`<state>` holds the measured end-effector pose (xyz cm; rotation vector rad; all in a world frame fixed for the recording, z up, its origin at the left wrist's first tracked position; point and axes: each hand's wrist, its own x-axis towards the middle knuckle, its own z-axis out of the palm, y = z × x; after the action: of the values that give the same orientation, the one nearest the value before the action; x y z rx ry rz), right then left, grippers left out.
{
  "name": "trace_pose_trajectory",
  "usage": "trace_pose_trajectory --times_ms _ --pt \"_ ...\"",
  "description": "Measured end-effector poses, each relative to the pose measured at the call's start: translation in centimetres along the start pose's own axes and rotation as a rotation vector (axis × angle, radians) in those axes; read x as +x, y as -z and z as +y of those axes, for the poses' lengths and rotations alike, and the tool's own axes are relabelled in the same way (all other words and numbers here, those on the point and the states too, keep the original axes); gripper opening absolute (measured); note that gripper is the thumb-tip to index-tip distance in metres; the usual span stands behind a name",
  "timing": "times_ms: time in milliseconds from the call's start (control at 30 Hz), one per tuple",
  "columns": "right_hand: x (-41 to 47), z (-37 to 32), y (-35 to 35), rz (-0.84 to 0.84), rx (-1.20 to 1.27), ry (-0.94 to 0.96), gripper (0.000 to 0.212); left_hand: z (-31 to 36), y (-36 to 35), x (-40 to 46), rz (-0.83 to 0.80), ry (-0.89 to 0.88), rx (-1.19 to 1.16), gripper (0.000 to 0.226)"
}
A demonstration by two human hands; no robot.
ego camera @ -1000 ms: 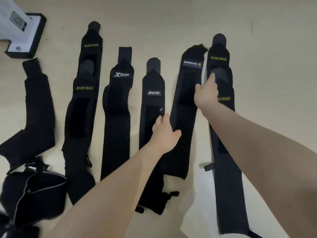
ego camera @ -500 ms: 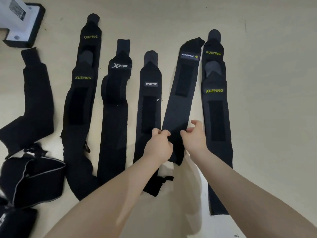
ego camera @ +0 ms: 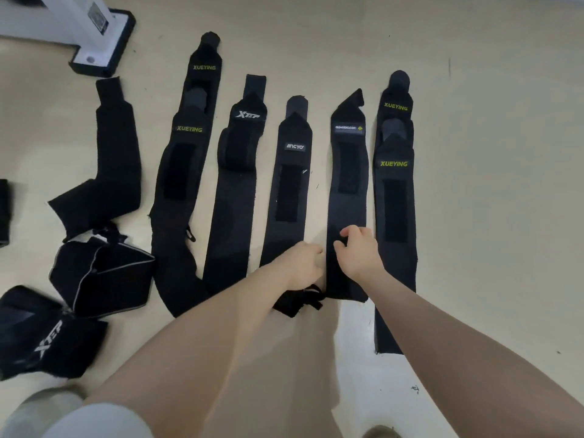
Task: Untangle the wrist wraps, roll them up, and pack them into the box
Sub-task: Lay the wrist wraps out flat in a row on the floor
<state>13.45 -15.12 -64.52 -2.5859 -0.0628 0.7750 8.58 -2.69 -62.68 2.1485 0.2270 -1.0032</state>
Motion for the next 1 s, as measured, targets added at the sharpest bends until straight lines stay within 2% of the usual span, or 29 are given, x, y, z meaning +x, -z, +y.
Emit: trace_pose_trajectory --times_ms 67,167,367,500,633,733,833,900,967,1000 --pt "-1.3 -0.9 -0.3 -0.063 -0.053 0.067 0.035 -1.3 1.2 -2.0 0.093 -0.058 -0.031 0.047" --pt "-3.5 -4.0 -1.2 -0.198 -0.067 0.154 0.034 -4.0 3.7 -5.6 0.093 -0.033 -0.073 0.039" --pt "-8.2 -16.7 -4.4 -0.412 0.100 0.366 0.026 -12.5 9.7 -13.6 0.113 0.113 0.165 0.036" --pt "-10.4 -23.9 -8.4 -0.463 -0.085 0.505 0.030 -19.3 12.9 -18.5 0.142 0.171 0.236 0.036" --pt "-11.9 -28.6 -12.9 -0.561 -0.228 0.501 0.041 -27.1 16.3 -21.8 0.296 0.188 0.295 0.046" --pt "-12.2 -31.8 -15.1 -0.605 -0.278 0.453 0.047 -33.6 19.0 -23.9 0.417 0.312 0.340 0.062" --pt "-12.4 -35.8 -17.1 -0.580 -0.255 0.417 0.051 -39.8 20.4 -25.5 0.536 0.518 0.166 0.063" --pt "-12.1 -38.2 -19.0 -0.567 -0.226 0.395 0.047 -43.0 20.0 -26.0 0.540 0.619 0.031 0.064" --pt "-11.8 -40.2 -21.1 -0.581 -0.185 0.379 0.038 -45.2 19.3 -25.7 0.585 0.653 -0.059 0.074" --pt "-11.7 -41.1 -22.1 -0.600 -0.168 0.372 0.036 -45.9 19.3 -25.3 0.661 0.628 -0.135 0.080"
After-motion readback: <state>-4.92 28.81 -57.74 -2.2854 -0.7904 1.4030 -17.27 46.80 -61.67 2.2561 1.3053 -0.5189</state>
